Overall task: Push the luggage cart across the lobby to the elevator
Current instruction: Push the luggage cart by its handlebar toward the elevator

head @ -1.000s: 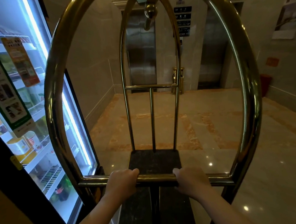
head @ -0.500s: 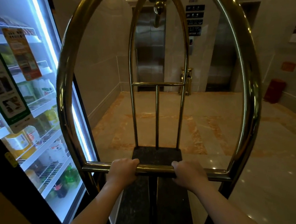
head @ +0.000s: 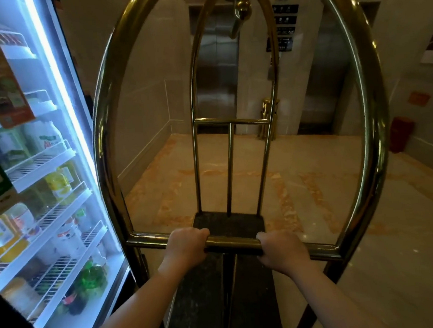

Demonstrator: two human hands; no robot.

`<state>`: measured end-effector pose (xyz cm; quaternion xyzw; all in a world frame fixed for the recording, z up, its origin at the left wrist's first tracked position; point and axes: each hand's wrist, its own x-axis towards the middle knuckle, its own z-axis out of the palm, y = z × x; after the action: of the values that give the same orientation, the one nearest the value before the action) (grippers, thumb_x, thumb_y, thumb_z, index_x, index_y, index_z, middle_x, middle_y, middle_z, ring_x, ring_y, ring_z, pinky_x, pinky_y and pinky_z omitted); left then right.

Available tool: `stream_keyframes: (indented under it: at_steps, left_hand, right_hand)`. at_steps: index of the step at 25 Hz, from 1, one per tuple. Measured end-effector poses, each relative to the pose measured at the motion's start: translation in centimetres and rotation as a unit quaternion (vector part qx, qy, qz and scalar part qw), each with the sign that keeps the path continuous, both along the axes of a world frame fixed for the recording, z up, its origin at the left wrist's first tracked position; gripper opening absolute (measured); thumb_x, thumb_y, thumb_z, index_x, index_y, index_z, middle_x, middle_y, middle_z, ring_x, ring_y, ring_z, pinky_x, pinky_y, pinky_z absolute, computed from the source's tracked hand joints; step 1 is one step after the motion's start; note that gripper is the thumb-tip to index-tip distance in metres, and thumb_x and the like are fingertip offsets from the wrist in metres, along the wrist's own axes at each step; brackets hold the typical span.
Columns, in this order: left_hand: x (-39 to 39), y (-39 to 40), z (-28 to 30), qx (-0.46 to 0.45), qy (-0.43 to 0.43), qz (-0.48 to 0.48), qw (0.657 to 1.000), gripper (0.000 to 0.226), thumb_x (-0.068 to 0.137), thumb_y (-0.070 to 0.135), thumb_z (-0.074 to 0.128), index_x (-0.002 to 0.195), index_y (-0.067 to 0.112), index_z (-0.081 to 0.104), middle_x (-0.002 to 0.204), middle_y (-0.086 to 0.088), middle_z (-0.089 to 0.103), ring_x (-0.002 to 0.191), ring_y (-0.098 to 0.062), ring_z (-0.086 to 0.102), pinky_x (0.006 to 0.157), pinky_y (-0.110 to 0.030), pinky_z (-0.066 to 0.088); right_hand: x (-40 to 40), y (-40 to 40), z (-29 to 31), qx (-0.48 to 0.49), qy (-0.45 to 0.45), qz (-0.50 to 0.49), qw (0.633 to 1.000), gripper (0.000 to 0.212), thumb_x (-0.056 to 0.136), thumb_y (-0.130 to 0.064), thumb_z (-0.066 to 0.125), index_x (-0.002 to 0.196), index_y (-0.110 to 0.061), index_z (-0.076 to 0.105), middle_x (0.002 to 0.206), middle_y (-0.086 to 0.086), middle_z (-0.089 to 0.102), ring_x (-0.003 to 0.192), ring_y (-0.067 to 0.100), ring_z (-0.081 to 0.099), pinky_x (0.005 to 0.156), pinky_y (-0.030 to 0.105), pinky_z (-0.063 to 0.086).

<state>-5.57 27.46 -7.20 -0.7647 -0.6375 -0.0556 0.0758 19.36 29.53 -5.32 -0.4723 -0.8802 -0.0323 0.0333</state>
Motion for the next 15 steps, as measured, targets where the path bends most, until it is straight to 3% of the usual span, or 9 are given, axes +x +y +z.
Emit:
stream_keyframes:
  at_steps: [4,9,15]
  left_hand:
    - [-0.5,3.8,0.1,0.012,-0.011,-0.004,1.0,0.008,0.089,0.031,0.064,0.096,0.028,0.06,0.082,0.007,0.065,0.072,-0.011,0.062,0.069,-0.026,0.049]
    - [1.5,8.9,0.5,0.011,-0.015,-0.032,0.999,0.006,0.091,0.031,0.06,0.094,0.027,0.058,0.079,0.008,0.063,0.069,-0.011,0.06,0.066,-0.026,0.049]
    - [4.2,15.7,0.8,0.003,-0.017,-0.06,0.998,0.012,0.09,0.032,0.061,0.099,0.026,0.055,0.08,0.008,0.058,0.07,-0.01,0.057,0.066,-0.025,0.046]
  right_hand:
    - [-0.4,4.2,0.0,0.001,0.001,-0.001,1.0,0.019,0.086,-0.035,0.061,0.079,-0.029,0.045,0.069,-0.01,0.051,0.059,0.011,0.047,0.053,0.026,0.036]
    - [1.7,9.9,0.2,-0.012,-0.006,-0.016,1.0,0.013,0.086,-0.038,0.062,0.09,-0.027,0.057,0.084,-0.005,0.064,0.075,0.015,0.06,0.06,0.028,0.042]
    - [4.3,17.1,0.4,-0.023,-0.004,-0.031,0.999,0.012,0.088,-0.038,0.059,0.094,-0.027,0.06,0.078,-0.009,0.056,0.068,0.011,0.049,0.051,0.022,0.029]
